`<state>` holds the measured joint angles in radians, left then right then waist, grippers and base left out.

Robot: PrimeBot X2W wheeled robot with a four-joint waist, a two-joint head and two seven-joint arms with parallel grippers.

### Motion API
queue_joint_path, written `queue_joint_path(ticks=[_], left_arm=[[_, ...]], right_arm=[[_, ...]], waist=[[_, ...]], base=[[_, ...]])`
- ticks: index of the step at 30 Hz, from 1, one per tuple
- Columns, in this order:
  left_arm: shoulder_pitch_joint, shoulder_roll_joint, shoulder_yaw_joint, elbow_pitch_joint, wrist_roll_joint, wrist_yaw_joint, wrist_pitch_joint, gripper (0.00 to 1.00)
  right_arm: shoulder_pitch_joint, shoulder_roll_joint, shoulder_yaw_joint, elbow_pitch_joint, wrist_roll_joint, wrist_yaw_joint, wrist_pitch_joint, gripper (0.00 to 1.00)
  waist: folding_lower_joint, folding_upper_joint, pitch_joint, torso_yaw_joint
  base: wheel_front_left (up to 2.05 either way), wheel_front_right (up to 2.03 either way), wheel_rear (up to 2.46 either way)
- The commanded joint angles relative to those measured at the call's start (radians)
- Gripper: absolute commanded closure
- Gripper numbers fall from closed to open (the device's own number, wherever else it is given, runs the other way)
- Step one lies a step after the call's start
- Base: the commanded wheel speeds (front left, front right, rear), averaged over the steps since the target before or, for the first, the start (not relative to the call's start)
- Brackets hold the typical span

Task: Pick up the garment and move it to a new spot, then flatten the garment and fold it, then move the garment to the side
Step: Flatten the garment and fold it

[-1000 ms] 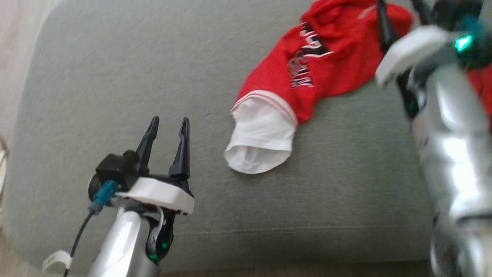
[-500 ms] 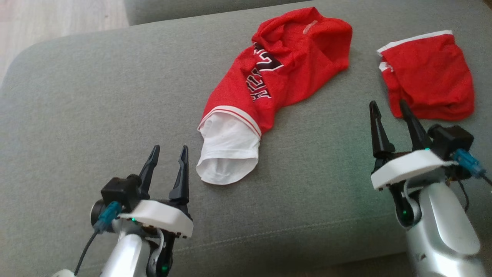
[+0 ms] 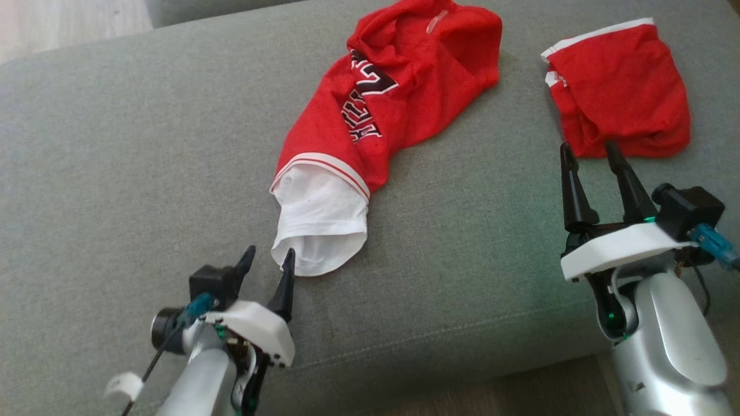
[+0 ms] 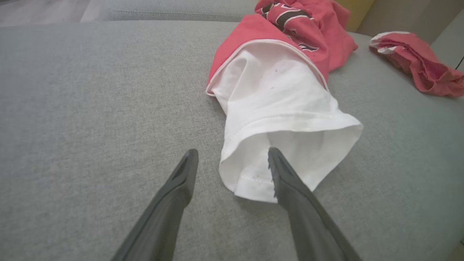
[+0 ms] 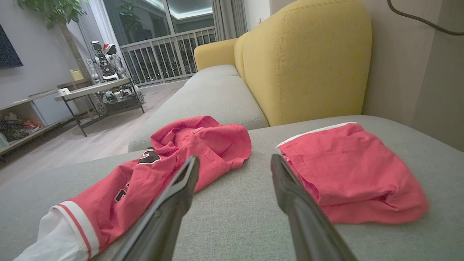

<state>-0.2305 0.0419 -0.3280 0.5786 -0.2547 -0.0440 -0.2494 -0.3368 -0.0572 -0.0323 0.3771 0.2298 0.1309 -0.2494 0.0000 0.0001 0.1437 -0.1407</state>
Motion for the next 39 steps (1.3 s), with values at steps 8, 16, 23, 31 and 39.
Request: queue_joint_path(ticks=[8,16,23,31,39], left_arm=[[-0.133,0.009,0.018,0.128,0.054,0.040,-0.012,0.00],[-0.175,0.009,0.023,0.195,0.058,0.046,-0.012,0.00],[-0.203,0.009,0.008,0.260,0.060,0.038,-0.012,1.00],[-0.174,0.019,0.072,0.092,0.069,0.114,-0.012,1.00],[-0.108,0.014,0.146,-0.226,0.096,0.154,-0.012,1.00]], right_arm=[[-0.032,0.007,0.022,-0.049,0.010,0.000,-0.002,0.00],[-0.042,0.007,0.022,-0.054,0.005,0.000,-0.002,0.00],[-0.046,0.007,0.017,-0.058,-0.001,0.000,0.000,0.00],[-0.111,0.007,0.029,-0.036,-0.027,0.000,0.028,0.00],[-0.295,0.007,-0.031,0.136,-0.053,0.000,0.119,0.00]], waist=[[0.0000,-0.0001,0.026,-0.021],[0.0000,-0.0001,0.038,-0.028],[0.0000,-0.0001,0.043,-0.017],[0.0000,-0.0001,0.042,0.057],[0.0000,-0.0001,0.089,0.179]], base=[[0.00,0.00,0.00],[0.00,0.00,0.00],[0.00,0.00,0.00],[0.00,0.00,0.00],[0.00,0.00,0.00]])
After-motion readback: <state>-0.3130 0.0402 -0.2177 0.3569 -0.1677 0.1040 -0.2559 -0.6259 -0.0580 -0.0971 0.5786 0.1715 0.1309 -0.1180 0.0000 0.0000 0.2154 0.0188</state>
